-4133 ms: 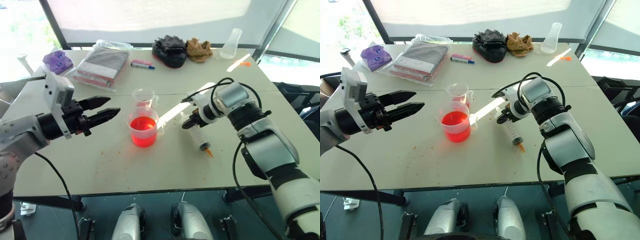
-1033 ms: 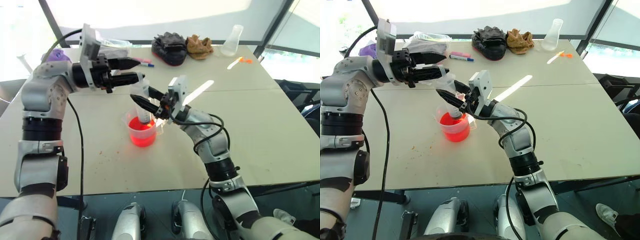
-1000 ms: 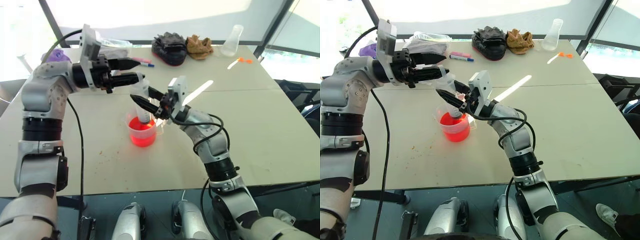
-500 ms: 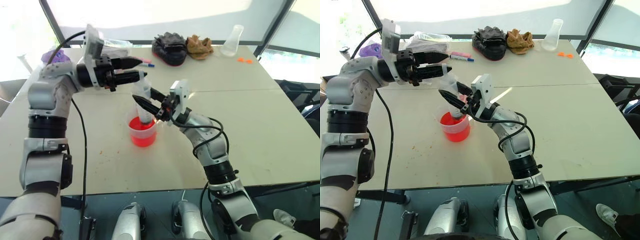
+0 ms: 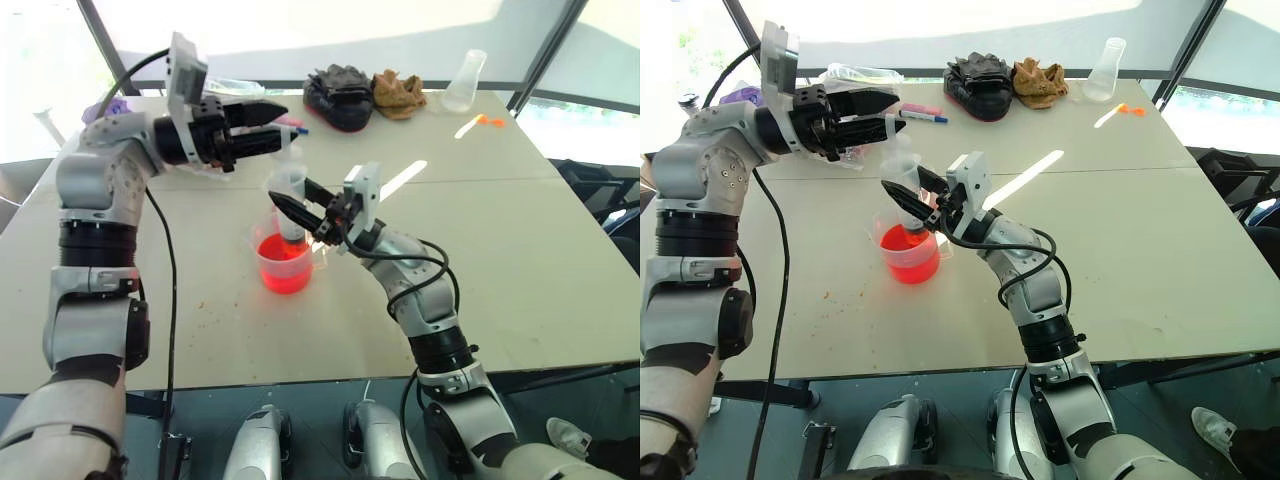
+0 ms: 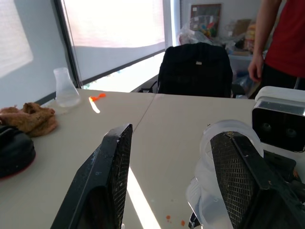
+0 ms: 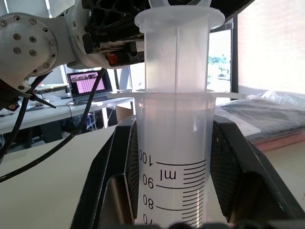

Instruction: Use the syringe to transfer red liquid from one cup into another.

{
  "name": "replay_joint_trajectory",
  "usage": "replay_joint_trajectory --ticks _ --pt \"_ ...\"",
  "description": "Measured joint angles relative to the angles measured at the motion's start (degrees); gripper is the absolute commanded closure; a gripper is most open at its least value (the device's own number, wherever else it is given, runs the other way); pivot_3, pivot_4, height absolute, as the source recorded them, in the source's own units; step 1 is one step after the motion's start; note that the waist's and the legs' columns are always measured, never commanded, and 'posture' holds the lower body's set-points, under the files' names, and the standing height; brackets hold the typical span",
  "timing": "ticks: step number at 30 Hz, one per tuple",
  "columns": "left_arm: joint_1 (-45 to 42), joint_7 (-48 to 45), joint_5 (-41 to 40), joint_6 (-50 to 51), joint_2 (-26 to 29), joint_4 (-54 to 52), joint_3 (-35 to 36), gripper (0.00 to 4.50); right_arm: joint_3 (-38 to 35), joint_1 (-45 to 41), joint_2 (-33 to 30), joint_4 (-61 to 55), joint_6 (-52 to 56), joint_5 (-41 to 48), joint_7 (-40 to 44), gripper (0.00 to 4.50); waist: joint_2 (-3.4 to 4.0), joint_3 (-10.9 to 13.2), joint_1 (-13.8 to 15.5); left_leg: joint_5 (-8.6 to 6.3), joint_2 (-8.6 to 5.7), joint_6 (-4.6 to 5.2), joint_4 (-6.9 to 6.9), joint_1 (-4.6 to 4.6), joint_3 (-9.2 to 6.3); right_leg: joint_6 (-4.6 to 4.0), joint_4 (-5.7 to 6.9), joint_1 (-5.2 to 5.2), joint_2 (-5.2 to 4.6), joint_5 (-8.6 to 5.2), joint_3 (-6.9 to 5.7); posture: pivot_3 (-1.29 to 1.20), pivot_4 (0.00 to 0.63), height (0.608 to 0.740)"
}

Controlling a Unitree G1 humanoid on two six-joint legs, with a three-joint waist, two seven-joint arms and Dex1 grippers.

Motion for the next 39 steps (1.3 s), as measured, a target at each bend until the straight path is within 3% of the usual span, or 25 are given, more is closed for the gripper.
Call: replay_joint_trajectory --ticks 6,11,16,20,25,29,34,39 --pt "0.25 -0.04 -0.04 0.67 1.25 -1.23 0.40 1.92 0.03 -0.40 0.63 0.06 0.89 0.16 -0.03 3.07 0.00 0.00 -0.21 0.00 0.01 -0.01 0.00 0.00 0.01 0.00 0.02 -0.03 0.00 0.00 0.02 0.00 0.150 0.740" --pt "2.10 -1.39 -2.58 2.90 7.51 -4.53 3.91 1.92 -0.33 -6.03 1.57 0.25 6.46 2.69 -1.06 3.07 0.01 0.01 -0.78 0.04 0.04 -0.07 -0.01 0.04 -0.02 0.00 0.07 -0.03 0.03 0.00 0.03 0.00 0.150 0.740" --pt "10.95 -2.98 -3.53 5.36 13.69 -6.76 6.06 1.92 -6.41 -11.14 -0.66 -2.32 8.07 6.20 -3.06 3.07 0.01 0.00 -0.30 0.04 0.02 -0.07 -0.01 0.04 -0.05 0.00 0.04 0.01 0.00 0.00 0.02 0.00 0.150 0.740" --pt "18.39 -3.58 -3.75 6.60 17.32 -9.19 6.83 1.92 -6.49 -10.98 -1.61 -3.43 8.69 6.69 -3.16 3.07 0.01 0.01 -0.17 0.03 0.02 -0.06 -0.02 0.03 -0.03 -0.01 0.03 -0.01 0.00 -0.01 0.03 0.00 0.150 0.740" --pt "21.58 1.07 -4.83 6.85 17.86 -10.76 11.56 1.92 -6.50 -9.02 -2.43 -4.50 10.38 7.68 -3.85 3.07 0.00 0.00 0.15 0.04 0.02 -0.07 -0.01 0.02 -0.05 -0.02 0.02 0.00 -0.02 -0.01 0.02 0.00 0.150 0.740" --pt "20.89 7.86 -4.74 4.27 14.41 -11.08 13.57 1.92 -6.95 -10.36 -1.32 -4.08 11.56 9.07 -5.49 3.07 0.00 0.00 0.11 0.05 0.02 -0.08 -0.01 0.03 -0.05 -0.02 0.04 0.01 -0.01 0.00 0.02 0.00 0.150 0.740" --pt "19.51 12.53 -3.67 0.89 10.98 -10.14 13.33 1.92 -9.63 -21.76 -1.13 7.96 5.02 7.71 -6.11 3.07 0.01 0.00 -0.23 0.06 0.03 -0.10 -0.02 0.07 0.00 -0.02 0.05 0.00 0.02 0.00 0.02 0.00 0.150 0.740" --pt "18.12 13.78 -2.97 -2.18 7.76 -8.20 11.98 1.92 -11.52 -33.73 -0.63 34.32 -10.24 2.71 -3.17 3.07 0.01 0.00 -0.25 0.07 0.03 -0.11 -0.04 0.07 0.04 -0.03 0.04 0.00 0.02 0.01 0.02 0.00 0.150 0.740"
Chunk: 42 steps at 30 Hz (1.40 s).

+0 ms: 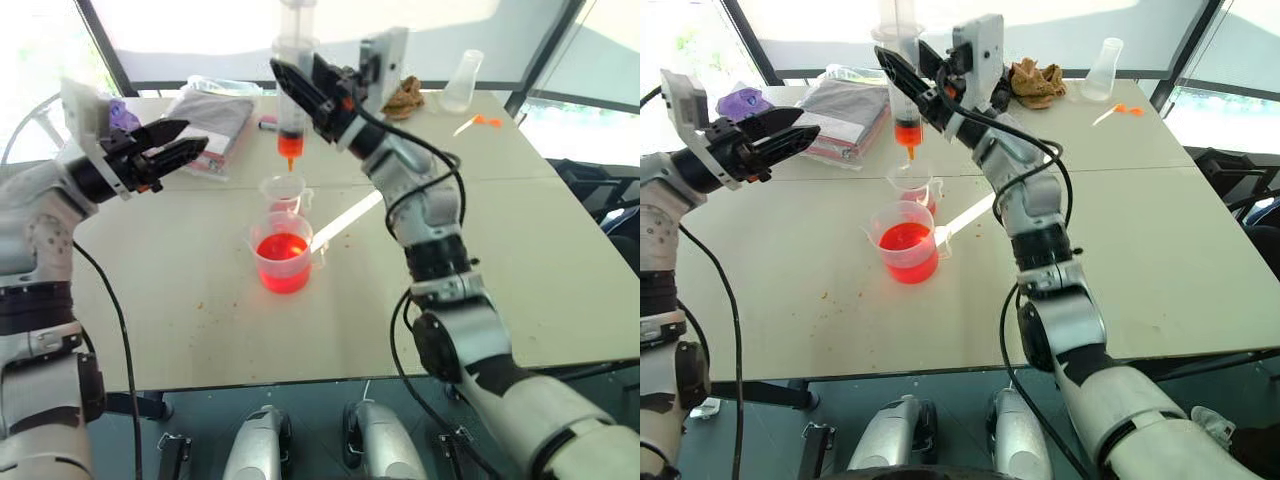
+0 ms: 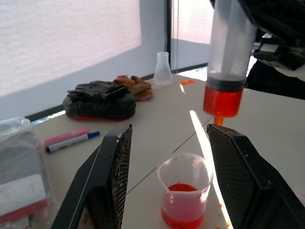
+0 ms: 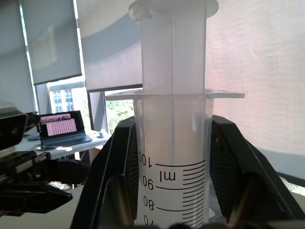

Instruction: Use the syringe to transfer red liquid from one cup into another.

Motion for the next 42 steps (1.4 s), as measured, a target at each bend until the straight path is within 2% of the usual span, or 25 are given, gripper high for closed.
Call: replay_joint_trajectory --ticks 6,10,18,22,28,42 --pt "-4.23 2.08 1.73 -4.22 -3.22 4.96 -0.36 1.92 -1.71 -6.30 0.65 23.67 -12.83 -3.94 1.83 3.07 0.00 0.00 0.20 0.11 -0.03 -0.19 -0.01 -0.06 0.03 0.01 -0.03 0.01 -0.07 0.01 0.00 0.00 0.150 0.740" --pt "-11.16 1.52 3.49 -7.96 -4.13 12.28 -2.04 1.92 -2.89 -8.72 1.06 30.60 -16.84 -5.42 1.35 3.07 -0.02 0.01 0.06 0.13 -0.02 -0.22 -0.01 -0.07 0.04 0.02 -0.04 -0.02 -0.05 0.01 0.00 0.00 0.150 0.740" --pt "-32.64 -4.73 8.15 -18.27 -6.01 34.19 -4.43 1.92 -4.63 -9.48 1.73 32.82 -19.17 -7.06 1.45 3.07 -0.02 0.01 0.03 0.14 -0.04 -0.24 -0.02 -0.06 0.10 0.03 -0.04 0.00 -0.05 0.01 -0.03 0.00 0.150 0.740" --pt "-38.56 -5.91 10.92 -23.21 -8.89 45.09 -5.38 1.92 -4.90 -9.49 2.58 32.82 -19.85 -7.57 1.62 3.07 -0.02 0.01 0.00 0.11 -0.04 -0.19 -0.01 -0.06 0.16 0.03 -0.03 -0.01 -0.05 0.00 -0.03 0.00 0.150 0.740" --pt "-40.79 -7.70 14.46 -27.56 -10.51 53.67 -6.02 1.92 -5.02 -9.27 3.43 32.82 -20.14 -8.44 2.28 3.07 -0.02 0.02 -1.08 0.11 -0.03 -0.19 -0.03 -0.07 0.12 0.04 -0.01 -0.03 -0.04 0.00 -0.04 0.00 0.150 0.740" --pt "-41.27 -11.01 19.39 -29.96 -10.03 56.37 -6.49 1.92 -3.52 -6.97 4.10 32.81 -22.09 -12.04 3.37 3.07 -0.02 0.02 -1.35 0.08 -0.02 -0.13 -0.04 -0.07 0.05 0.04 -0.01 -0.04 -0.05 0.00 -0.04 0.00 0.150 0.740"
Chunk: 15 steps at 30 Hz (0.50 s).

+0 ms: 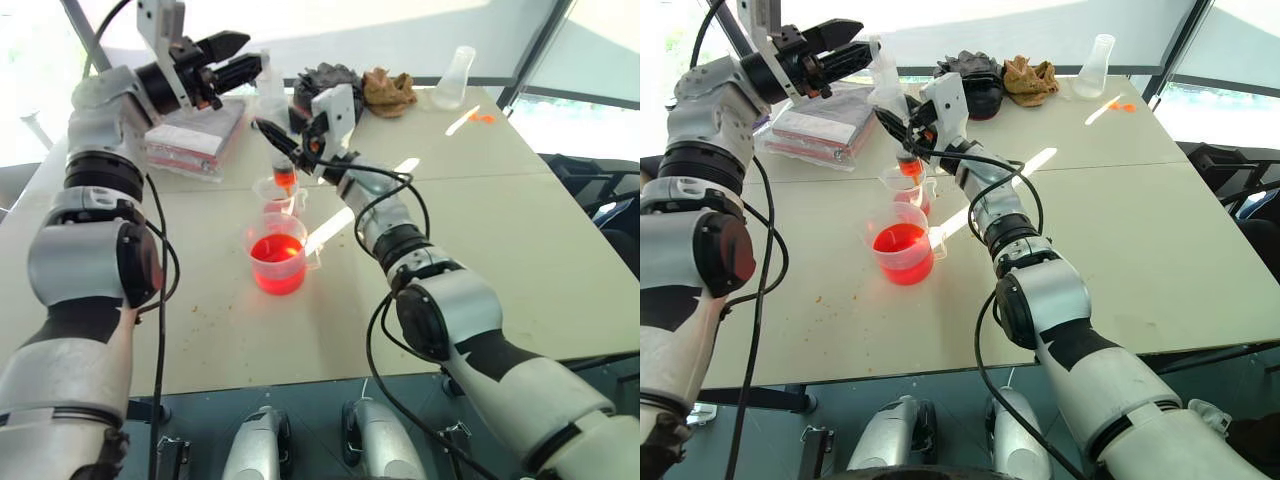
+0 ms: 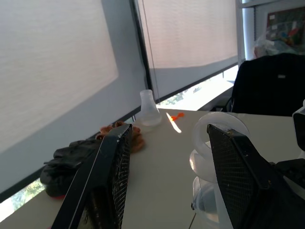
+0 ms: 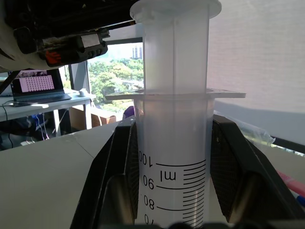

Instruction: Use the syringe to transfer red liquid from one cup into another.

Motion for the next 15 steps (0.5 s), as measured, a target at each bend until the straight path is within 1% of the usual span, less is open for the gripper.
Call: replay_joint_trajectory --ticks 10,15 --pt "-0.05 -3.45 1.23 0.41 0.74 0.04 0.04 1.92 -0.70 -0.01 0.89 0.00 -0.05 0.00 0.01 3.07 0.00 0.00 0.00 0.01 0.00 -0.01 0.00 0.00 0.00 0.00 0.01 0.00 0.00 0.00 0.00 0.00 0.150 0.740" --pt "-0.02 -3.72 2.13 0.18 0.74 0.02 -0.02 1.92 -1.17 -0.02 0.92 0.00 -0.02 0.03 -0.01 3.07 0.00 0.00 0.01 0.00 0.00 -0.01 0.00 0.00 0.00 0.00 0.01 0.00 0.00 0.00 0.00 0.00 0.150 0.740"
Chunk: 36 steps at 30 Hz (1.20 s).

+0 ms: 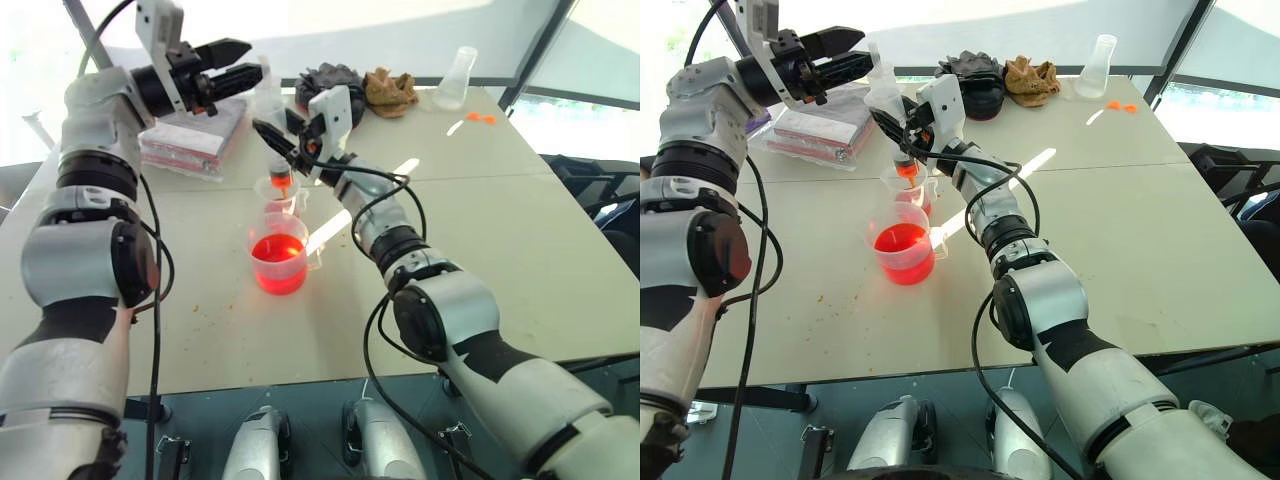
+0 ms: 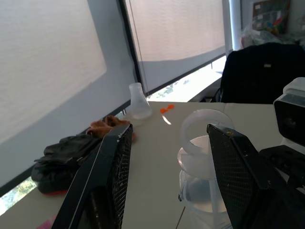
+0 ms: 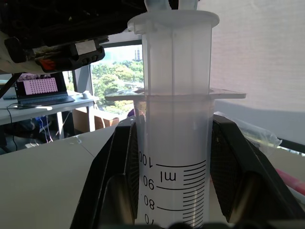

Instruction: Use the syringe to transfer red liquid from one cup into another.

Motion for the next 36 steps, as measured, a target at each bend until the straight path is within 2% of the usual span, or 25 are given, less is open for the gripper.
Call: replay_joint_trajectory --ticks 26,30,36 --pt "3.64 -0.03 1.65 -2.39 0.38 -1.83 -1.88 1.92 -0.13 -0.07 0.13 0.78 0.68 0.06 0.10 3.07 0.00 0.00 -0.01 0.02 0.00 -0.04 0.00 0.00 -0.01 0.00 0.01 0.00 0.00 0.00 0.00 0.00 0.150 0.740" --pt "3.05 1.11 -0.44 1.05 1.54 -1.41 0.75 1.92 -0.93 -1.32 0.27 0.58 0.69 0.56 0.17 3.07 0.00 0.00 -0.20 0.01 0.02 -0.02 0.00 0.00 -0.01 0.00 0.02 -0.04 0.01 0.00 0.00 0.00 0.150 0.740" --pt "3.92 1.99 -5.64 7.43 6.73 -2.31 6.65 1.92 -1.87 -3.67 0.16 -3.58 0.04 2.27 0.92 3.07 0.02 0.01 -0.43 0.01 0.02 -0.03 -0.02 0.02 -0.04 0.01 0.02 0.01 0.00 0.00 0.00 0.00 0.150 0.740"
